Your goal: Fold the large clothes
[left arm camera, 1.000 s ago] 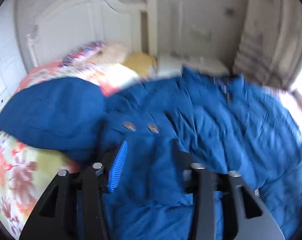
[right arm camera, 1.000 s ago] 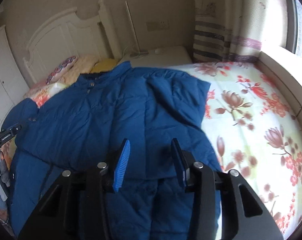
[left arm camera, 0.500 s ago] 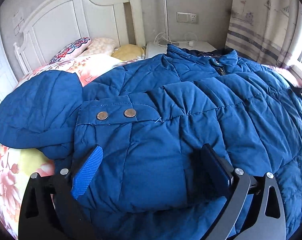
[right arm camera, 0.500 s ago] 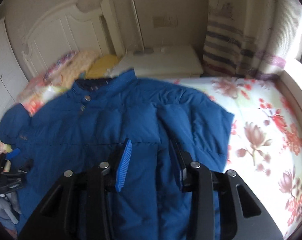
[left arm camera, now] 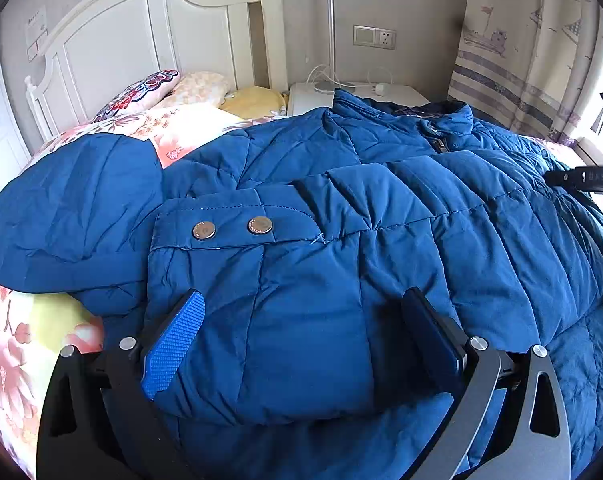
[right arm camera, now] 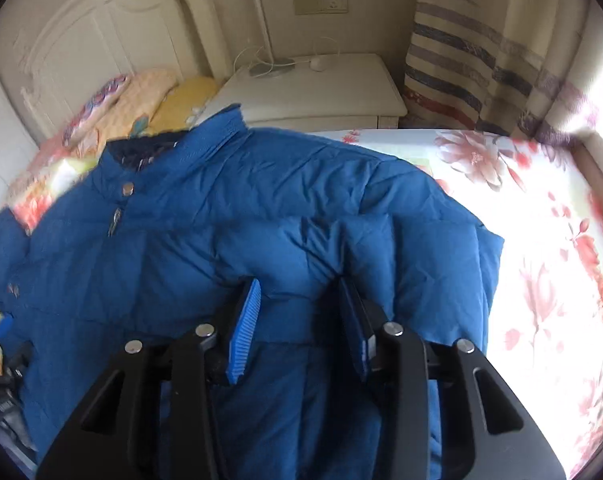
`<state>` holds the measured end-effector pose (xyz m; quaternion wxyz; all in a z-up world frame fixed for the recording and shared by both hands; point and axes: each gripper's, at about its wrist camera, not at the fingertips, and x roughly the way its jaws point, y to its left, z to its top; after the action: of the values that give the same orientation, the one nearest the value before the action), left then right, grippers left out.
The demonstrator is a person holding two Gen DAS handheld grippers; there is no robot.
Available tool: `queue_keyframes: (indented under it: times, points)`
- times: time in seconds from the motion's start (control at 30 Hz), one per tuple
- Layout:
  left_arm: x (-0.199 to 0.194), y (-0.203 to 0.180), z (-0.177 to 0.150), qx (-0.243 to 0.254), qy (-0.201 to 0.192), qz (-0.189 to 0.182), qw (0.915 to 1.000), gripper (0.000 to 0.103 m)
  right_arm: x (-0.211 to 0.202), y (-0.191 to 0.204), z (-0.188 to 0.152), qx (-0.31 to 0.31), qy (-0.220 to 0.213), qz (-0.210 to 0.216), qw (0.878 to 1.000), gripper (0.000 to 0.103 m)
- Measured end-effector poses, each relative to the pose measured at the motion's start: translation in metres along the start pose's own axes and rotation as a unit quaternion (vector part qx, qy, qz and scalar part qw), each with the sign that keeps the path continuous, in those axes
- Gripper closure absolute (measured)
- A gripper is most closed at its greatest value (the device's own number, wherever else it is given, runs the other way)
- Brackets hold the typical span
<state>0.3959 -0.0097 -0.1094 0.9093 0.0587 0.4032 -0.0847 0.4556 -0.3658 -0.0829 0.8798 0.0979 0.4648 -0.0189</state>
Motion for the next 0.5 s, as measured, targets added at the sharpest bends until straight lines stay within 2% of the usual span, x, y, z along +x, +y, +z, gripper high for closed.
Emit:
queue_keyframes:
  times: [0.07, 0.13, 0.17, 0.23, 0.33, 0.37, 0.4, 0.47, 0.5]
  points:
    - [0.0, 0.0, 0.0, 0.0, 0.001, 0.0, 1.0, 0.007, -0.012, 0.004, 0.005, 0.006, -0.03, 0.004, 1.0, 0.062]
    - [0.001, 0.0, 0.0, 0.0, 0.003, -0.001, 1.0, 0.006, -0.017, 0.008, 0.009, 0.006, -0.056, -0.006, 0.998, 0.054]
    - [0.0, 0.0, -0.001, 0.0, 0.003, -0.001, 1.0, 0.006, -0.009, 0.009, 0.014, 0.005, -0.048, -0.014, 0.999, 0.047]
    - [0.0, 0.0, -0.001, -0.001, 0.002, -0.001, 1.0, 0.006, 0.018, 0.005, 0.013, 0.006, 0.004, -0.013, 1.0, 0.043]
    - [0.0, 0.001, -0.001, -0.001, 0.002, -0.002, 1.0, 0.006, 0.015, 0.013, 0.018, -0.001, 0.009, -0.034, 0.999, 0.041]
    - [0.0, 0.001, -0.001, -0.001, 0.002, -0.002, 1.0, 0.006, 0.007, 0.019, 0.017, 0.001, 0.002, -0.041, 0.999, 0.041]
    - [0.0, 0.001, 0.0, -0.002, 0.002, -0.003, 1.0, 0.006, -0.01, 0.03, 0.014, -0.003, -0.026, -0.039, 0.999, 0.041]
    - [0.001, 0.001, 0.0, -0.002, 0.003, -0.004, 1.0, 0.006, -0.033, 0.059, 0.003, -0.034, -0.067, -0.011, 0.997, 0.041]
    - [0.001, 0.001, 0.0, -0.002, 0.004, -0.004, 1.0, 0.006, -0.036, 0.079, -0.004, -0.066, -0.068, 0.002, 0.995, 0.039]
